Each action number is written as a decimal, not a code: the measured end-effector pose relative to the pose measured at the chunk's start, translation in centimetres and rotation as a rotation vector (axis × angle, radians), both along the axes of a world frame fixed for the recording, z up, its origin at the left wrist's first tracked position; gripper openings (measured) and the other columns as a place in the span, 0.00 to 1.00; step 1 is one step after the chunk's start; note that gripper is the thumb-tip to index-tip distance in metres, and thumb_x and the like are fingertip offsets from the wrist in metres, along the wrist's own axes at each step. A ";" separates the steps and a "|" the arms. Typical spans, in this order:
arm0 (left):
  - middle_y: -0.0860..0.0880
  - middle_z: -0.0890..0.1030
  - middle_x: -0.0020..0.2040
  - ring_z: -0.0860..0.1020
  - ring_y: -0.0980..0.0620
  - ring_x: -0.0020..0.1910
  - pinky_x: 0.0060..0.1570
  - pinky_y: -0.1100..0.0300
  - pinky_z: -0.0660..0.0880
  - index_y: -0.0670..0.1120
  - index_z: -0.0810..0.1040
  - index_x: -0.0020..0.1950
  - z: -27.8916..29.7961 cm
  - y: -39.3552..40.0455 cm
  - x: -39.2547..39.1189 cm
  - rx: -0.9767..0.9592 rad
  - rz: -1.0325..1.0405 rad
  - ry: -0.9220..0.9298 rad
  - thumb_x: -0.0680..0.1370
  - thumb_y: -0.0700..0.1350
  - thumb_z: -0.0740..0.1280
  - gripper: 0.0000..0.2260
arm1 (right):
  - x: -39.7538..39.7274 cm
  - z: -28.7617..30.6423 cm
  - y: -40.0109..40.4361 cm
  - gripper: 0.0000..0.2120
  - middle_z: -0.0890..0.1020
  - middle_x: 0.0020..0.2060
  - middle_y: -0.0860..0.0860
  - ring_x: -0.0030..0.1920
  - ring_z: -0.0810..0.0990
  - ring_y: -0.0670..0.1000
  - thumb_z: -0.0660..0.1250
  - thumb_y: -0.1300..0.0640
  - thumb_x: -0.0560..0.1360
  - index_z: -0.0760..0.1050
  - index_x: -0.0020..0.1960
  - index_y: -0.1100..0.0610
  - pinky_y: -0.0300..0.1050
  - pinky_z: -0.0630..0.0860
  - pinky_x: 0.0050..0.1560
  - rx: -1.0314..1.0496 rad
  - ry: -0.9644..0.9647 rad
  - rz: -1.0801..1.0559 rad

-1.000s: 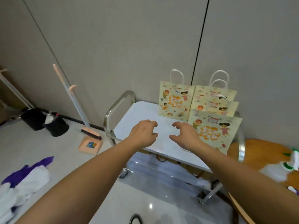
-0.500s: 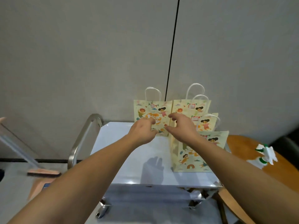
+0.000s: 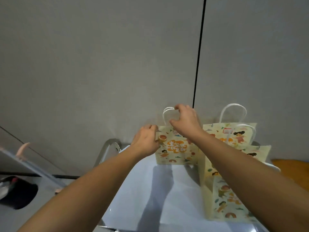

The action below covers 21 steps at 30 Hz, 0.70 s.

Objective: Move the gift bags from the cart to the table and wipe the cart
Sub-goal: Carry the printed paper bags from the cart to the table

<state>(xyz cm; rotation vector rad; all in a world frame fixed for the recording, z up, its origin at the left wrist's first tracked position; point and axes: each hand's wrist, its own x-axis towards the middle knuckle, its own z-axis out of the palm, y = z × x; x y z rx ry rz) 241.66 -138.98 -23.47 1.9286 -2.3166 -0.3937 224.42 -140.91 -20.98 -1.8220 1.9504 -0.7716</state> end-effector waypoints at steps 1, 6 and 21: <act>0.46 0.72 0.68 0.71 0.44 0.67 0.62 0.48 0.73 0.47 0.70 0.71 0.0 -0.9 0.0 -0.002 0.006 0.003 0.78 0.51 0.68 0.22 | 0.1 0.1 -0.8 0.20 0.79 0.59 0.51 0.59 0.77 0.55 0.69 0.51 0.75 0.74 0.66 0.51 0.50 0.75 0.57 0.017 -0.034 -0.006; 0.46 0.72 0.69 0.70 0.43 0.67 0.63 0.47 0.72 0.48 0.68 0.73 -0.3 -4.1 -0.7 -0.008 0.015 0.002 0.78 0.51 0.68 0.24 | 0.7 -0.3 -3.1 0.09 0.77 0.33 0.46 0.42 0.79 0.55 0.69 0.50 0.73 0.73 0.37 0.50 0.44 0.67 0.39 0.066 -0.122 -0.023; 0.49 0.84 0.44 0.82 0.44 0.44 0.43 0.54 0.81 0.50 0.82 0.49 -0.9 -5.6 4.7 0.020 -0.236 0.145 0.73 0.44 0.63 0.09 | 7.6 1.7 -0.2 0.05 0.80 0.36 0.45 0.41 0.79 0.49 0.72 0.57 0.71 0.78 0.38 0.52 0.43 0.73 0.36 -0.054 -0.117 -0.198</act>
